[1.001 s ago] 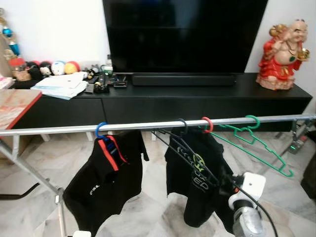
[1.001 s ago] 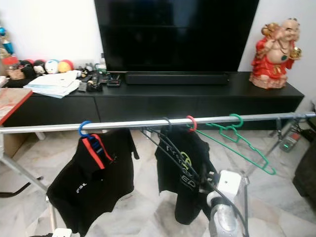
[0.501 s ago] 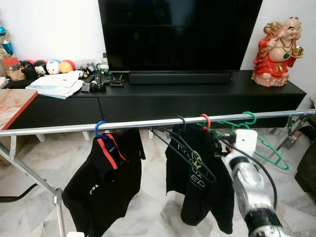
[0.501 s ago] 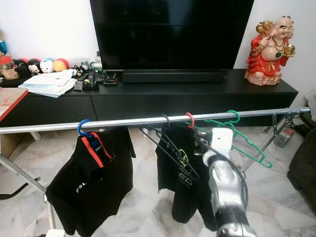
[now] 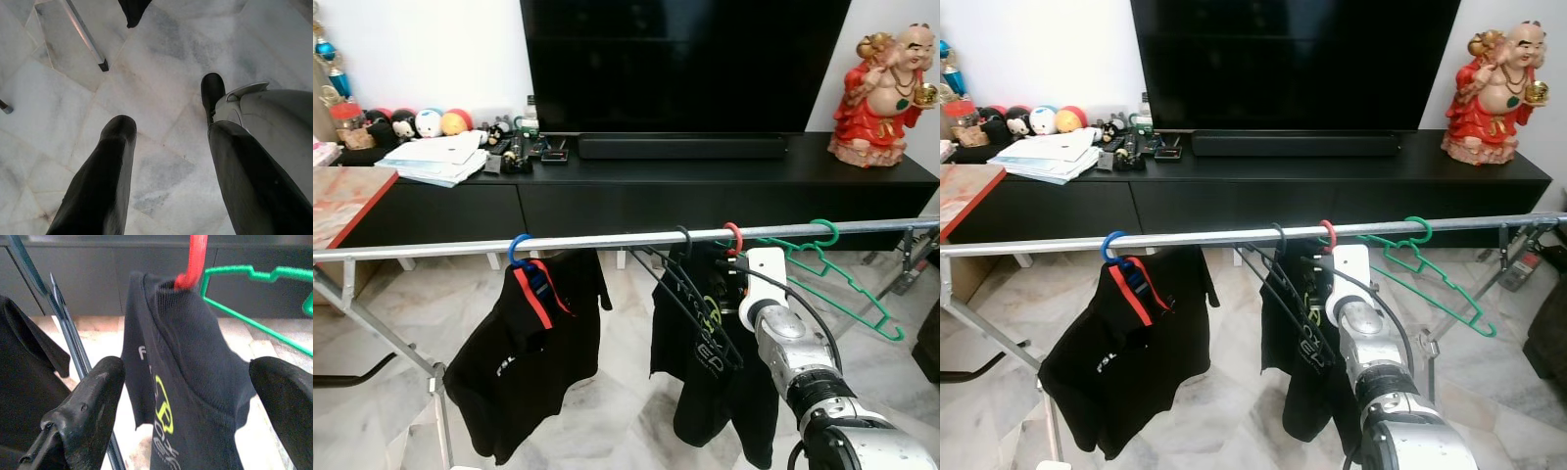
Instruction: Hang hanger
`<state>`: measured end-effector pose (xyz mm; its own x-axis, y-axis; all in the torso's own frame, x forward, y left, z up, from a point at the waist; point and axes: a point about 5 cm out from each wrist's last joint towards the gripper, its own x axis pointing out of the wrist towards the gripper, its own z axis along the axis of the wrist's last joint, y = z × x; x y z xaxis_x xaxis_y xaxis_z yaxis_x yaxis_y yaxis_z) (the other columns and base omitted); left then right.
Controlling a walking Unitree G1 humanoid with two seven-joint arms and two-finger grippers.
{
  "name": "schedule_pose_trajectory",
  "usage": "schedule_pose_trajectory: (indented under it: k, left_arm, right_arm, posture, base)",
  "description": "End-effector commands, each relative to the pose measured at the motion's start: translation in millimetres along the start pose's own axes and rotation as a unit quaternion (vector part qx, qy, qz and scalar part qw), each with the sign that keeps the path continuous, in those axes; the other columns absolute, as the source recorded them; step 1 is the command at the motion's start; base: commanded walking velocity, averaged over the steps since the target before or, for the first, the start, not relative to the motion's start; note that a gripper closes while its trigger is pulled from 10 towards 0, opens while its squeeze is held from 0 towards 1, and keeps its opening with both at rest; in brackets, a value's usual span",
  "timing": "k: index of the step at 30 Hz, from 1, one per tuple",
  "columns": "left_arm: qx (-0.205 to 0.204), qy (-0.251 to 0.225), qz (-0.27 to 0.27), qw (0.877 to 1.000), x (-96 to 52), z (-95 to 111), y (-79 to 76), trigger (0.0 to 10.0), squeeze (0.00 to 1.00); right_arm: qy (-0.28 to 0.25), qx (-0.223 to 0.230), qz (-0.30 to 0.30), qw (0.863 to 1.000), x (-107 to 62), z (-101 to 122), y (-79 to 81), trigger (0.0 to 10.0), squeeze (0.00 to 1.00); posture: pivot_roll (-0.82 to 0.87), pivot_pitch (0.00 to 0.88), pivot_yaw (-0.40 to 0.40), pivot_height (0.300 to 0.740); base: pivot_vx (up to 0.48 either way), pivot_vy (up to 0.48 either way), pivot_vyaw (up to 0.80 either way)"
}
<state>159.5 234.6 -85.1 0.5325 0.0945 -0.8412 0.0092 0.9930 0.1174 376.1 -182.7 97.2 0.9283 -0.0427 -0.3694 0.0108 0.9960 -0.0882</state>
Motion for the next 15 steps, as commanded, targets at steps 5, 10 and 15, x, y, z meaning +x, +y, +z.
schedule_pose_trajectory:
  k: [5,10,15]
  left_arm:
    - [0.021,0.001,-0.001,1.0,-2.6,-11.0,-1.5,10.0,0.0]
    - [0.034,0.002,-0.002,0.999,-5.4,-19.5,0.3,10.0,0.0]
    - [0.017,-0.03,0.009,0.999,-5.8,-12.1,5.1,10.0,0.0]
  right_arm:
    - [0.013,0.03,-0.03,0.999,0.1,-0.9,-8.8,10.0,0.0]
    - [0.02,0.058,-0.047,0.997,-1.3,-8.4,-14.9,10.0,0.0]
    - [-0.043,0.08,-0.031,0.995,-1.0,6.2,-12.1,10.0,0.0]
  posture:
    - [0.1,0.072,0.052,0.74]
    - [0.12,0.117,0.079,0.74]
    - [0.12,0.134,0.087,0.74]
  base:
    - [0.0,0.0,0.0]
    - [0.0,0.0,0.0]
    - [0.0,0.0,0.0]
